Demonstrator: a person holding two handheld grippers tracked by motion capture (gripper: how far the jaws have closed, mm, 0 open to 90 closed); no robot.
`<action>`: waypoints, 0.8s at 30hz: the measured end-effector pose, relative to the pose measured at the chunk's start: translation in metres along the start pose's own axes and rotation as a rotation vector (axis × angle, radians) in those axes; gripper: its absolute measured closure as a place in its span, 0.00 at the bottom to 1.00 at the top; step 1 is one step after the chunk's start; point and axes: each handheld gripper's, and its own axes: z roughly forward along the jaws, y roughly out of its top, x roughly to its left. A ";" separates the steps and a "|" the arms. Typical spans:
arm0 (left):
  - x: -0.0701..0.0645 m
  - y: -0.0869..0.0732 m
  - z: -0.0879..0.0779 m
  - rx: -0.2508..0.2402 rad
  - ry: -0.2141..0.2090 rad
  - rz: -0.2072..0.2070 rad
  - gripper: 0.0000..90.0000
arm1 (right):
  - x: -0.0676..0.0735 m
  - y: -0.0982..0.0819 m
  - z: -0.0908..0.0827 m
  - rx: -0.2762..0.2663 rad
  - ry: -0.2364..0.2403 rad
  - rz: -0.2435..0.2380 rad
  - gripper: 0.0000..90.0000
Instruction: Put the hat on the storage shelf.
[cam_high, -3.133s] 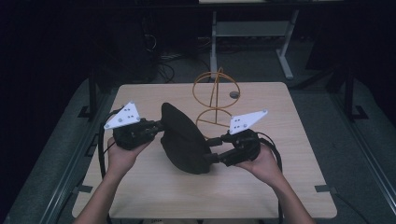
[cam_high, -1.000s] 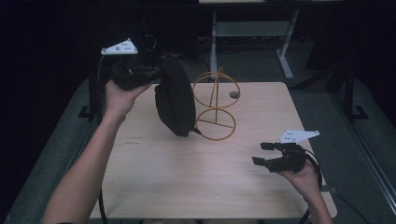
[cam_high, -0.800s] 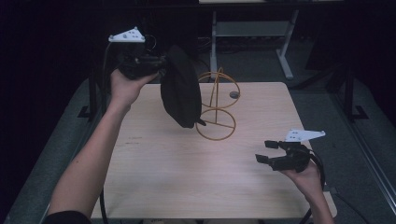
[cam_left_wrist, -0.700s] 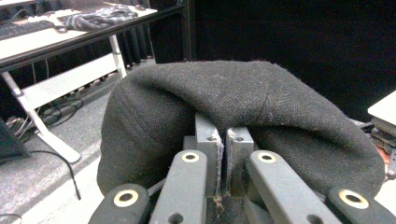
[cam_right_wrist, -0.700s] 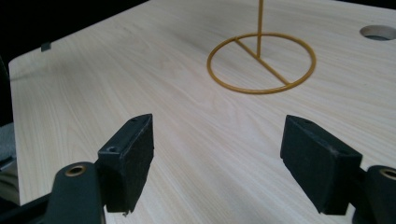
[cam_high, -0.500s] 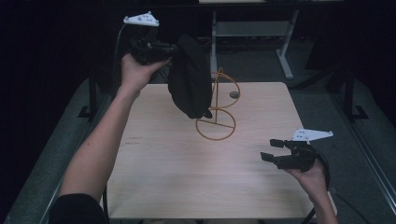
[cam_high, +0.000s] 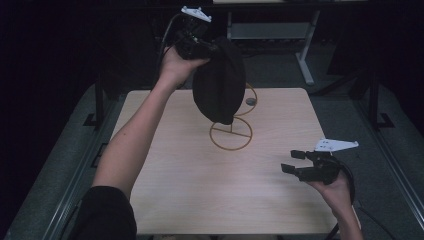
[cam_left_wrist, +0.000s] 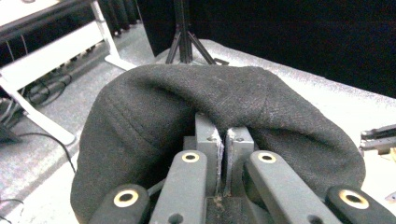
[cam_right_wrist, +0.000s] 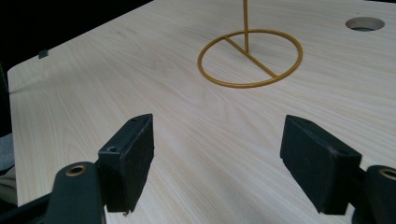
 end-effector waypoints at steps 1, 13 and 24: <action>0.000 0.000 0.005 0.010 0.000 -0.003 0.97 | -0.001 0.000 0.000 0.000 0.001 0.000 0.29; -0.009 -0.001 0.099 0.128 -0.033 -0.049 0.88 | -0.004 0.000 0.013 0.020 0.033 0.008 0.29; -0.015 0.002 0.106 0.173 -0.048 -0.008 0.72 | -0.004 -0.002 0.014 0.039 0.022 0.002 0.29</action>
